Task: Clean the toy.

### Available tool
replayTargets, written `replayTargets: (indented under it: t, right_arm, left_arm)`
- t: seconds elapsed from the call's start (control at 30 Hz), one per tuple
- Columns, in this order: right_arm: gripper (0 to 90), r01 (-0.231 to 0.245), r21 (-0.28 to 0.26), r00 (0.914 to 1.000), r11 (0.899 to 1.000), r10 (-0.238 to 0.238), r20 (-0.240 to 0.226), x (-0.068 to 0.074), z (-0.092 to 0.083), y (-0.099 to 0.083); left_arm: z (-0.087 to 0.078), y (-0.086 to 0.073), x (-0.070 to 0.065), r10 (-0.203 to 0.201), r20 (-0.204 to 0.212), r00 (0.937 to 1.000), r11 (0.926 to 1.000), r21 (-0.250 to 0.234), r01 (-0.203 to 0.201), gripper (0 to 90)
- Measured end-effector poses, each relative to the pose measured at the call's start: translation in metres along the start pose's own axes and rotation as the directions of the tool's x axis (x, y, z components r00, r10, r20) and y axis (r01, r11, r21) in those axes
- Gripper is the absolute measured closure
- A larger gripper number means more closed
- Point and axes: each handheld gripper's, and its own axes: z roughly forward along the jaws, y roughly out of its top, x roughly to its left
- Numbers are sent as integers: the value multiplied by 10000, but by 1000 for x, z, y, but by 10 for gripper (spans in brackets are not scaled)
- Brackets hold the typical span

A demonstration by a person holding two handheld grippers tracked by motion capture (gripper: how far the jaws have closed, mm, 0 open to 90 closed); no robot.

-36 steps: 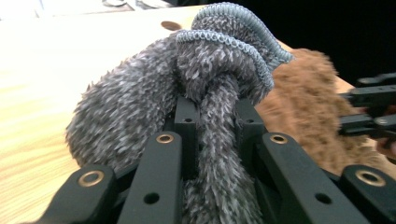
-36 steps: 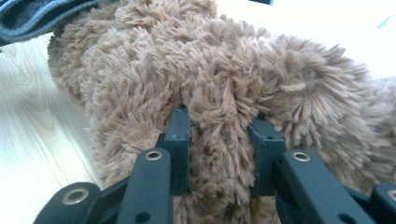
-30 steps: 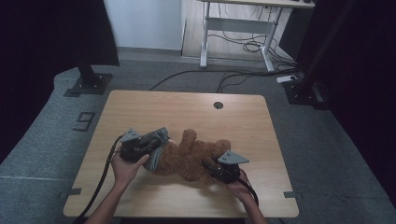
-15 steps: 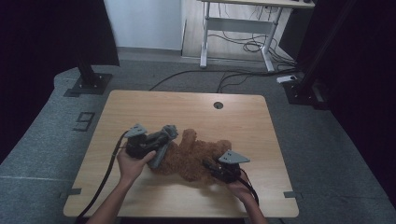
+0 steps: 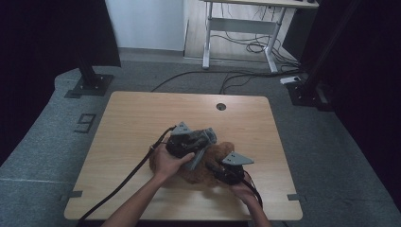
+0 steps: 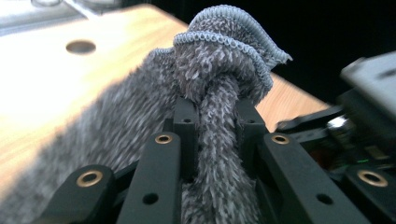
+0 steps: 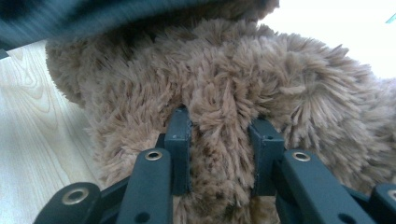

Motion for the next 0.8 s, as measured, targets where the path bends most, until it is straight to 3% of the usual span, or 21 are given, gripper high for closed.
replayTargets:
  t: [0.07,0.23,0.3,0.5,0.73,0.8]
  right_arm:
    - [661,-1,-7,10000,10000,1,-18,0,0,0]
    - [662,-54,-14,9998,10000,53,-167,-2,1,-1]
    - [662,-48,-34,9999,10000,48,-155,-1,1,-1]
    - [665,-7,-2,10000,10000,7,-95,0,1,-1]
    - [665,-27,-18,10000,10000,26,-73,0,1,-1]
    - [665,-34,-21,10000,10000,34,-85,0,1,-1]
  left_arm:
    - [8,-6,2,123,-379,9992,9992,386,-108,749]
    - [4,-13,11,120,-955,9954,9988,485,-74,750]
    - [1,-17,15,17,-1004,9949,9987,508,34,750]
    - [-20,-27,25,87,-1558,9878,9993,383,-28,751]
    - [-48,-38,37,-173,-1860,9824,9998,3,177,750]
    - [-60,-48,48,-548,-1969,9789,9985,-194,519,750]
